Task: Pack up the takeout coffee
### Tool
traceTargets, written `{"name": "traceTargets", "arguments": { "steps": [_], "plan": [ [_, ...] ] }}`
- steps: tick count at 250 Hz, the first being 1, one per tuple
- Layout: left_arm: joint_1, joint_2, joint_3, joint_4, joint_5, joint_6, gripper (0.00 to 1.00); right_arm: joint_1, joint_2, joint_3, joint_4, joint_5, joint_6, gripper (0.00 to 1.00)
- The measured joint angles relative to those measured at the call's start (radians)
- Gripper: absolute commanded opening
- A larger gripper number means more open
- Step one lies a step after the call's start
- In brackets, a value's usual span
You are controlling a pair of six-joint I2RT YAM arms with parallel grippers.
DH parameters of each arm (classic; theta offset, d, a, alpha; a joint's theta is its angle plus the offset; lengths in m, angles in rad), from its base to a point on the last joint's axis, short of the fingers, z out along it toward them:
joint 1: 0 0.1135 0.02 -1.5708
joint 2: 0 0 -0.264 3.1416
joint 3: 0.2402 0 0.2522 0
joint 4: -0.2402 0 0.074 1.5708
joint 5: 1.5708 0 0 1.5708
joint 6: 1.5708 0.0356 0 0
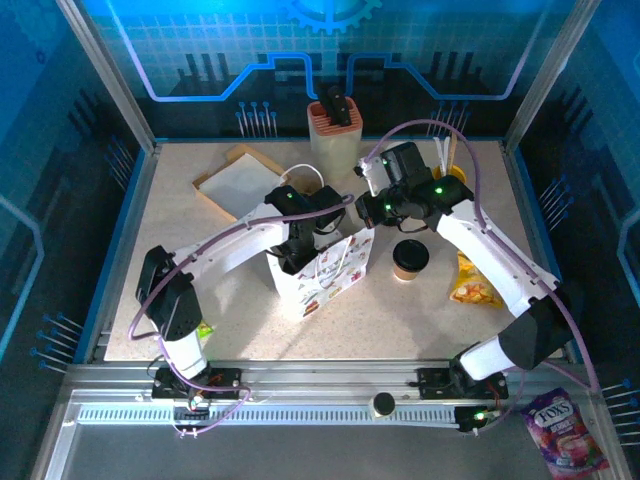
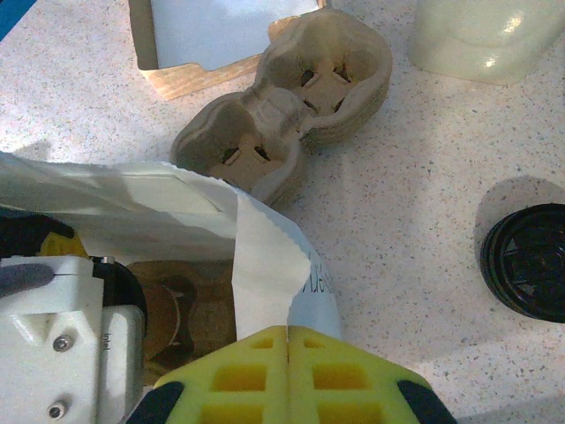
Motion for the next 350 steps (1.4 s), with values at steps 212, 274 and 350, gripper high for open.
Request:
{"name": "traceTargets", "arguments": {
  "steps": [212,274,350],
  "plan": [
    [0.01,0.035,-0.044,0.043,0.008,0.002,0.51,0.0,0.007,0.0,0.0,-0.004,0.0,0.03],
    [0.015,0.035,-0.063,0.06,0.013,0.002,0.51,0.0,0.007,0.0,0.001,-0.004,0.0,0.03],
    [0.016,0.042,-0.072,0.074,0.016,0.002,0.51,0.0,0.007,0.0,0.001,-0.004,0.0,0.03]
  ]
}}
